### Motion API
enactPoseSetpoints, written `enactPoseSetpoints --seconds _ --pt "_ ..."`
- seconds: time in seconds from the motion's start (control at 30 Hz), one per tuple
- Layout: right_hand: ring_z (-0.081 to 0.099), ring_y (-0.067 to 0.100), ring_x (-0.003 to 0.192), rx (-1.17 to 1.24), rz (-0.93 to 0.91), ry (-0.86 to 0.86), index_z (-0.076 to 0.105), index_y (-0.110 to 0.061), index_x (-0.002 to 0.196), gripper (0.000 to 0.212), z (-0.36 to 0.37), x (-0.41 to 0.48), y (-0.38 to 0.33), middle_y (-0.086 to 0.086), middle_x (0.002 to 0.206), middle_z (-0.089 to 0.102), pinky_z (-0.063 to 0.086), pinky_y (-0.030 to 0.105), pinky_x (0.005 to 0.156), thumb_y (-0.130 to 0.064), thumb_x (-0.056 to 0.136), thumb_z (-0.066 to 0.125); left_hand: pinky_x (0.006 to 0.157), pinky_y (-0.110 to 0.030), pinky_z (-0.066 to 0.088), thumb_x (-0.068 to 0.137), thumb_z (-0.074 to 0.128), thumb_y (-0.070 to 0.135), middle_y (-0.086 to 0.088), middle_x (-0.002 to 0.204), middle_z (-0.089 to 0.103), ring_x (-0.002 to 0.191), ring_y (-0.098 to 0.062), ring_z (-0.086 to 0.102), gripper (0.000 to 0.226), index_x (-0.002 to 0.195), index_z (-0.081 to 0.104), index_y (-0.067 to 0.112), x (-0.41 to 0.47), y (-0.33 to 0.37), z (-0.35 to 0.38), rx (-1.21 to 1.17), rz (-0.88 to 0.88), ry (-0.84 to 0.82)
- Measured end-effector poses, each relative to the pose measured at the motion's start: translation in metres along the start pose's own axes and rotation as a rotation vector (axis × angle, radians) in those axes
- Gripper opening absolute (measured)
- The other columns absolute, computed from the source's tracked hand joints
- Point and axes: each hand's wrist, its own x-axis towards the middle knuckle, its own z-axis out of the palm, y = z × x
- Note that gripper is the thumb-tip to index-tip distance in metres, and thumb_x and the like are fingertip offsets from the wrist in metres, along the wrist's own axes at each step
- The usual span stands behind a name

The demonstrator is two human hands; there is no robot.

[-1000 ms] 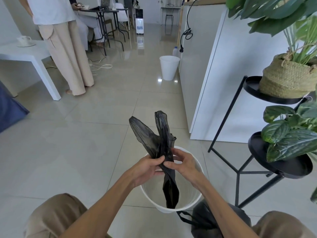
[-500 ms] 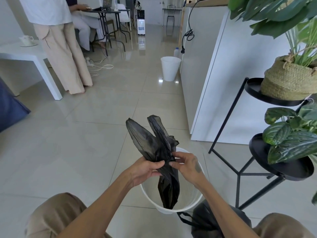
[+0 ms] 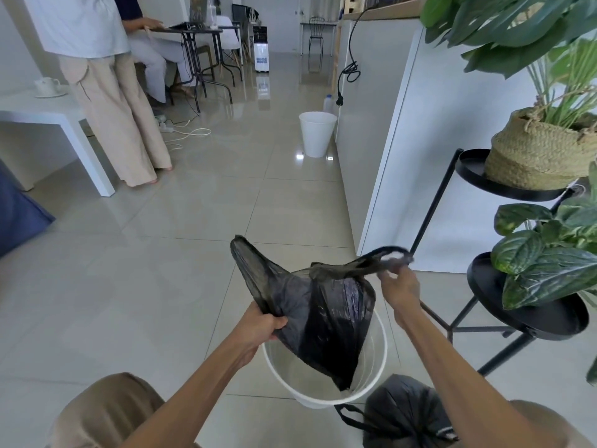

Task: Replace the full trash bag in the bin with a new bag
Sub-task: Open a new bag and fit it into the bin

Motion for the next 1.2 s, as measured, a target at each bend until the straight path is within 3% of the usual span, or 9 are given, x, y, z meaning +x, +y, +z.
enactPoseSetpoints --seconds 0.1,0.2,0.4,0.57,0.73,0.87,0.93,1.03,1.2 --pt "0.062 0.023 0.078 0.285 0.115 0.235 0.058 -0.016 0.108 0.024 0.014 -0.040 0.017 0.007 0.094 0.066 0.057 0.047 0.079 -0.037 0.100 0.051 0.095 -0.044 0.057 0.090 0.059 -0.009 0.004 0.103 0.070 0.102 -0.022 0.067 0.034 0.113 0.063 0.017 -0.005 -0.008 0.013 0.049 0.057 0.146" --pt "0.060 0.020 0.062 0.435 0.228 0.042 0.060 -0.008 0.101 0.035 0.019 -0.078 0.028 0.011 0.076 0.066 0.051 0.035 0.057 -0.039 0.104 0.044 0.090 -0.037 0.057 0.092 0.058 -0.002 0.005 0.098 0.072 0.095 -0.017 0.069 0.031 0.095 0.065 0.027 -0.013 -0.018 0.023 0.236 0.152 0.207" --pt "0.073 0.020 0.098 0.268 0.080 -0.462 0.070 -0.014 0.111 0.039 0.021 -0.077 0.017 0.003 0.111 0.075 0.061 0.040 0.084 -0.045 0.100 0.049 0.080 -0.002 0.045 0.091 0.055 -0.005 0.033 0.100 0.066 0.096 0.014 0.063 0.059 0.128 0.056 0.041 -0.037 -0.035 0.038 0.497 0.442 0.026" --pt "0.073 0.021 0.102 0.243 0.093 -0.622 0.042 -0.044 0.139 0.050 0.017 -0.053 0.010 -0.008 0.123 0.067 0.058 0.048 0.091 -0.048 0.093 0.061 0.100 -0.017 0.049 0.091 0.057 0.007 0.020 0.132 0.065 0.121 -0.001 0.060 0.073 0.151 0.039 0.044 -0.046 -0.051 0.040 0.659 0.518 -0.181" --pt "0.068 0.022 0.100 -0.038 -0.051 -0.707 0.022 -0.040 0.154 0.095 0.020 -0.041 0.013 0.009 0.139 0.055 0.060 0.030 0.066 0.003 0.085 0.070 0.107 -0.028 0.045 0.089 0.064 0.020 0.011 0.146 0.056 0.130 -0.013 0.053 0.087 0.152 0.017 0.057 -0.045 -0.043 0.037 0.921 0.476 -0.420" --pt "0.057 0.025 0.123 -0.210 -0.315 -0.615 0.035 -0.043 0.140 0.090 0.020 -0.041 0.013 0.004 0.136 0.052 0.060 0.047 0.081 0.013 0.076 0.065 0.109 -0.018 0.040 0.083 0.081 0.037 0.011 0.154 0.044 0.135 -0.006 0.046 0.099 0.159 0.019 0.036 -0.043 -0.020 0.025 0.865 0.226 -0.761" --pt "0.068 0.030 0.103 -0.193 -0.338 -0.583 0.039 -0.051 0.125 0.083 0.016 -0.044 0.022 0.001 0.129 0.057 0.060 0.050 0.074 0.011 0.075 0.063 0.092 -0.007 0.047 0.091 0.073 0.032 0.001 0.150 0.050 0.122 -0.004 0.056 0.078 0.157 0.030 0.028 -0.045 0.003 0.022 0.688 0.136 -0.705" --pt "0.071 0.015 0.070 -0.150 -0.331 -0.533 0.038 -0.039 0.116 0.068 0.013 -0.049 0.027 0.005 0.126 0.060 0.059 0.037 0.066 0.011 0.077 0.063 0.081 0.002 0.042 0.101 0.056 0.037 0.015 0.130 0.061 0.103 0.010 0.058 0.047 0.147 0.047 0.031 -0.042 0.026 0.030 0.648 0.339 -0.366" --pt "0.055 0.005 0.057 -0.185 -0.351 -0.436 0.038 -0.032 0.090 0.050 0.014 -0.050 0.026 0.006 0.096 0.066 0.048 0.021 0.059 0.008 0.075 0.065 0.080 -0.027 0.044 0.107 0.039 0.035 -0.004 0.110 0.072 0.090 -0.012 0.059 0.034 0.127 0.064 0.022 -0.008 0.018 0.051 0.989 0.443 -0.364"
